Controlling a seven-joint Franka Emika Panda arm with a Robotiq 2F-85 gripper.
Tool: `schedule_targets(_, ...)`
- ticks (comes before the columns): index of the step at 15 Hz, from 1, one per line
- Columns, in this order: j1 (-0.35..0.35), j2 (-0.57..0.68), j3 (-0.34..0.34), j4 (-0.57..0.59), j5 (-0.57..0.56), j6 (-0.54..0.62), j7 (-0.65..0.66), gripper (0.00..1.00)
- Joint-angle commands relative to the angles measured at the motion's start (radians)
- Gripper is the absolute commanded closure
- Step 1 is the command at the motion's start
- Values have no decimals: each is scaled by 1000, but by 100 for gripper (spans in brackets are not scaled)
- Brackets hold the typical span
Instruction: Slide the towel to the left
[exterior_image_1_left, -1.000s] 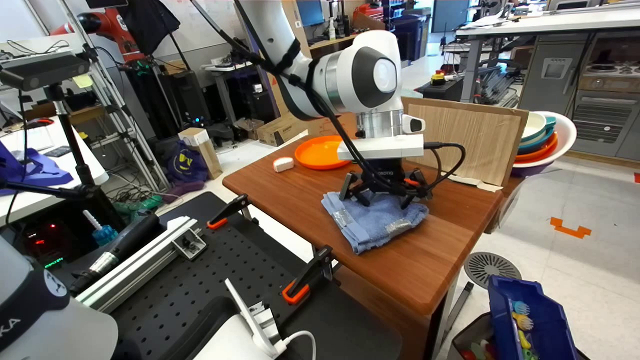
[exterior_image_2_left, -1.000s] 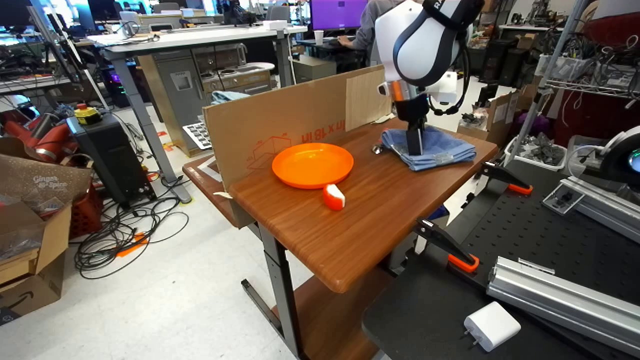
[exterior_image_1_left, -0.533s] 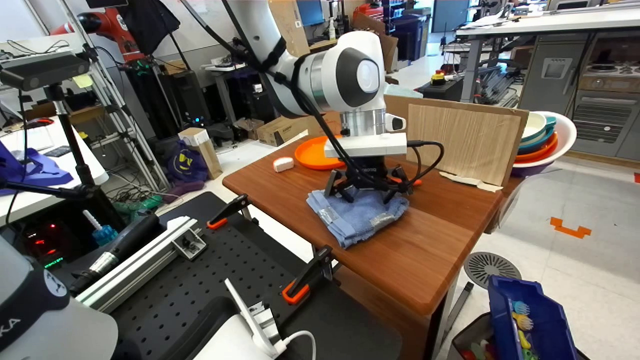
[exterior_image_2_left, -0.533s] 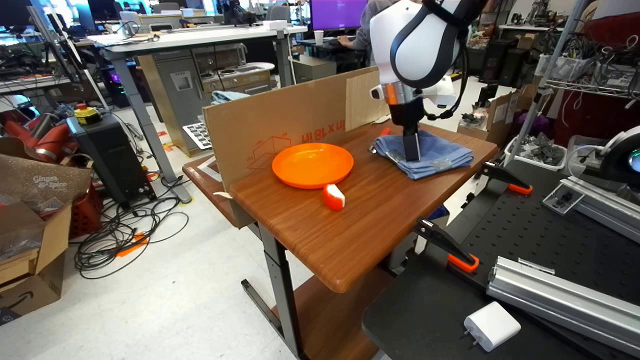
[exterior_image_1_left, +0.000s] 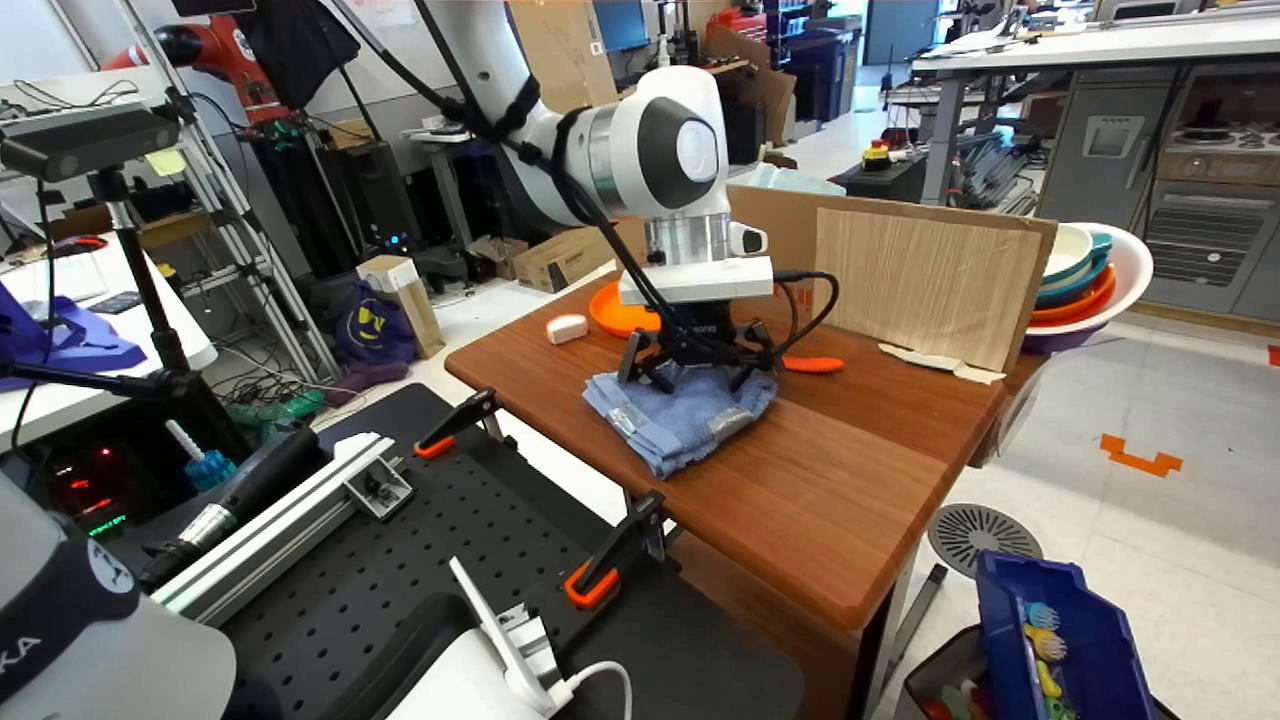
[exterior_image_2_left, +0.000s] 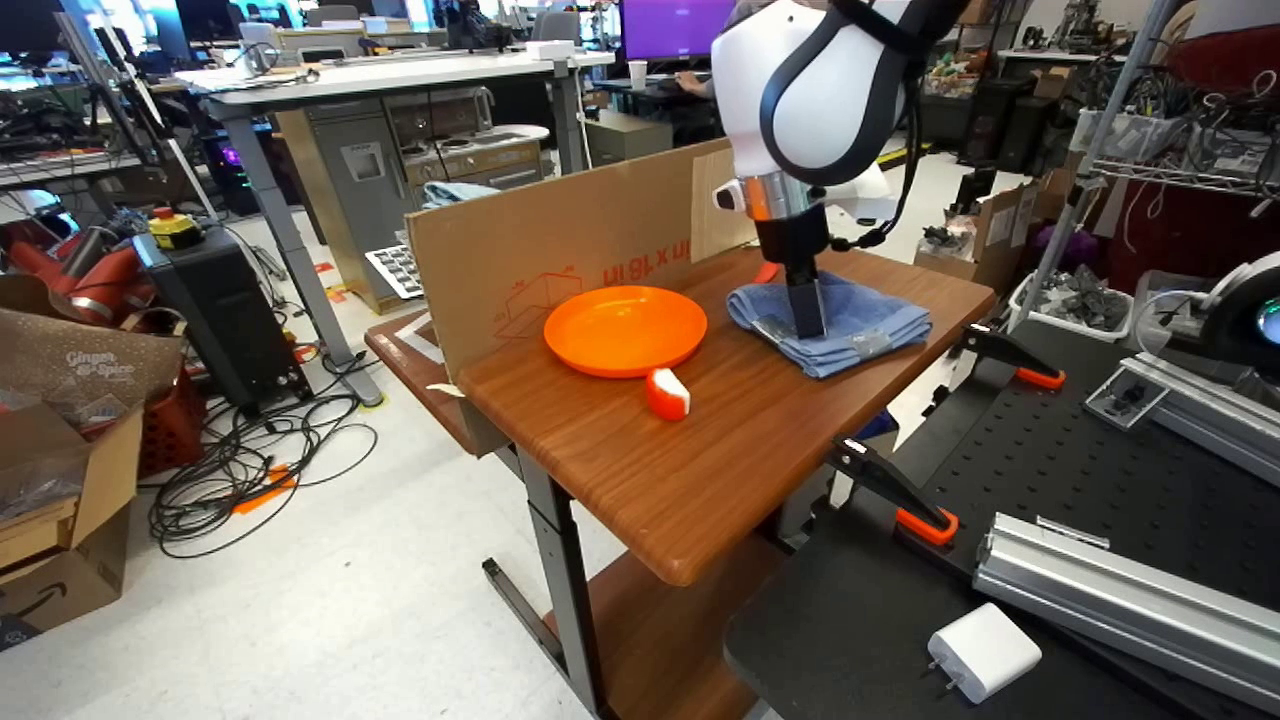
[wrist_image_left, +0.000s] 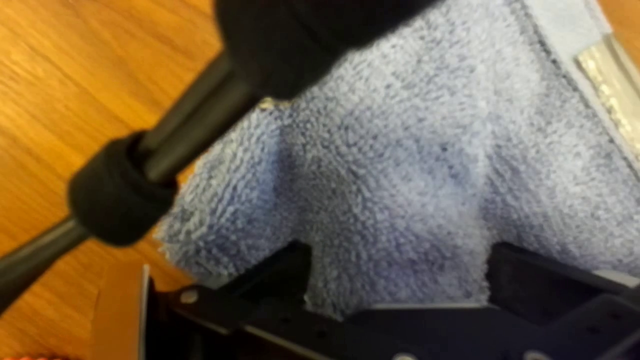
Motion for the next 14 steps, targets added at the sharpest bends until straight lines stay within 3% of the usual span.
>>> schedule_targets(1,25,19,10,-30,-19,16,-9,0)
schedule_targets(14,122,1,1,-101,-162,16,32,0)
